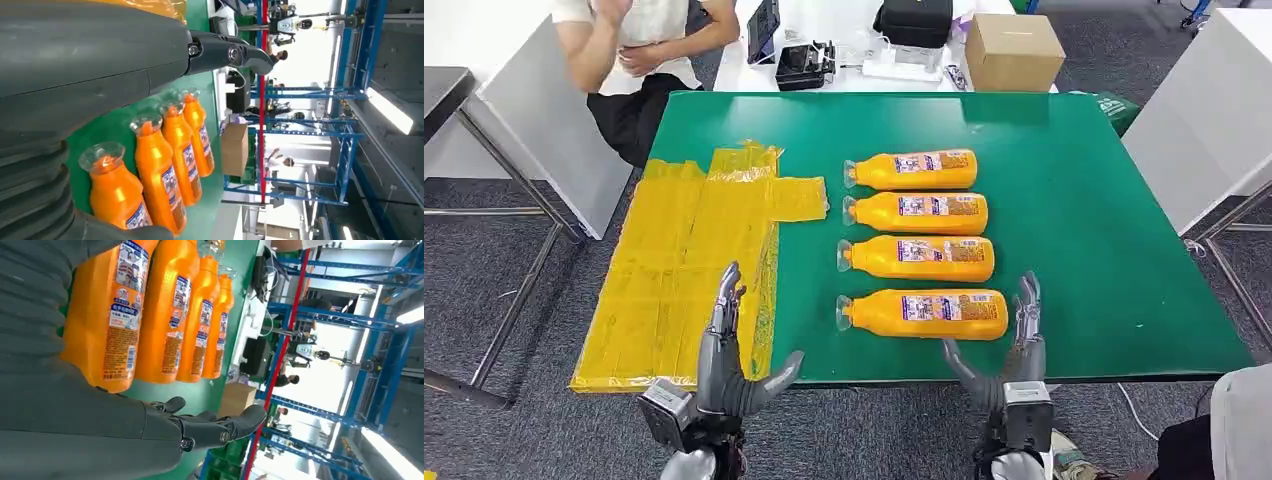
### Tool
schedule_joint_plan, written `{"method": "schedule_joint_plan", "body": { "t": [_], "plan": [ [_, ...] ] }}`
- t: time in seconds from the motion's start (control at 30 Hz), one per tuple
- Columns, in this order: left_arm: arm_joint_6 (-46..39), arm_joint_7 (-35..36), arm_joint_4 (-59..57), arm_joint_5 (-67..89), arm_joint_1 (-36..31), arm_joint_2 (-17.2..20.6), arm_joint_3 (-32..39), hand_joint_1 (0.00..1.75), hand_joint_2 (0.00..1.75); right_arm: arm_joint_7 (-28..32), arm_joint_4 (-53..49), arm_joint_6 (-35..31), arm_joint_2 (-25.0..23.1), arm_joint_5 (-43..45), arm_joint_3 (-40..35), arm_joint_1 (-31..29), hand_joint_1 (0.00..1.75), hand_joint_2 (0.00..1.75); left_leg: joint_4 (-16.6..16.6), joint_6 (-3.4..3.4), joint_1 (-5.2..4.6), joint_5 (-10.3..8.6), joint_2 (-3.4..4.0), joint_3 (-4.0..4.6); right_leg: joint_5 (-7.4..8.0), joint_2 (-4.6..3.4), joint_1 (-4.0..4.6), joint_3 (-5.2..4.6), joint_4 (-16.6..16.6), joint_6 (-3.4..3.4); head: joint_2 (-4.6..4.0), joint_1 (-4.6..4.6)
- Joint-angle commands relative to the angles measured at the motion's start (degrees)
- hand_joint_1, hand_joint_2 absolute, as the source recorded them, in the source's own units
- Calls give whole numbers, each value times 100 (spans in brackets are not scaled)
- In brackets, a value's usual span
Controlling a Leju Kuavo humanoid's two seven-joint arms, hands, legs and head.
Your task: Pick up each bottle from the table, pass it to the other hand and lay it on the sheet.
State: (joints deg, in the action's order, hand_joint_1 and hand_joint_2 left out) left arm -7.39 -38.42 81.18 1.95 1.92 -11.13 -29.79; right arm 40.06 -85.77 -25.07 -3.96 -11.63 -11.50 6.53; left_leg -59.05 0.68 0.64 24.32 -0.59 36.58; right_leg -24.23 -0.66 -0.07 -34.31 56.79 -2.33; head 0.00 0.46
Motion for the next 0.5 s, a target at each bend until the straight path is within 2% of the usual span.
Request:
{"method": "schedule_joint_plan", "body": {
  "t": [0.03,0.2,0.3,0.33,0.4,0.47,0.5],
  "plan": [
    [-120,-28,-245,139,-189,183,-136,0,175,-6,242,-77,106,-32,-124,-221,0,175,8,0,-4,1,5,-16,-1,1,-2,14,-5,3,0,0],
    [-401,61,-562,547,-254,182,-192,0,175,-6,698,-220,123,-477,-243,-364,0,175,13,-1,-3,3,11,-28,-1,-3,-2,25,-11,3,0,0],
    [-595,165,-752,900,-314,181,-208,0,175,-75,1425,-446,208,-1646,-134,-576,0,175,15,-1,0,1,10,-31,2,-2,2,29,-16,3,0,0],
    [-594,165,-762,900,-315,183,-204,0,175,-75,1447,-447,238,-1643,-100,-582,0,175,21,-1,-1,2,10,-44,1,0,1,42,-22,4,0,0],
    [-559,215,-855,891,-372,153,-180,0,175,-309,1705,-614,401,-2303,-117,-749,0,175,11,0,-1,-1,2,-20,1,4,0,19,-12,2,0,0],
    [-486,280,-1015,856,-516,104,-146,0,175,-968,2098,-639,838,-3367,-226,-1139,0,175,13,2,-3,-2,3,-23,3,4,-2,22,-13,1,0,0],
    [-457,297,-1100,837,-583,72,-128,0,175,-990,2205,-550,968,-3369,-214,-1320,0,175,18,3,-6,-2,5,-35,2,4,-4,34,-19,1,0,0]
  ]
}}
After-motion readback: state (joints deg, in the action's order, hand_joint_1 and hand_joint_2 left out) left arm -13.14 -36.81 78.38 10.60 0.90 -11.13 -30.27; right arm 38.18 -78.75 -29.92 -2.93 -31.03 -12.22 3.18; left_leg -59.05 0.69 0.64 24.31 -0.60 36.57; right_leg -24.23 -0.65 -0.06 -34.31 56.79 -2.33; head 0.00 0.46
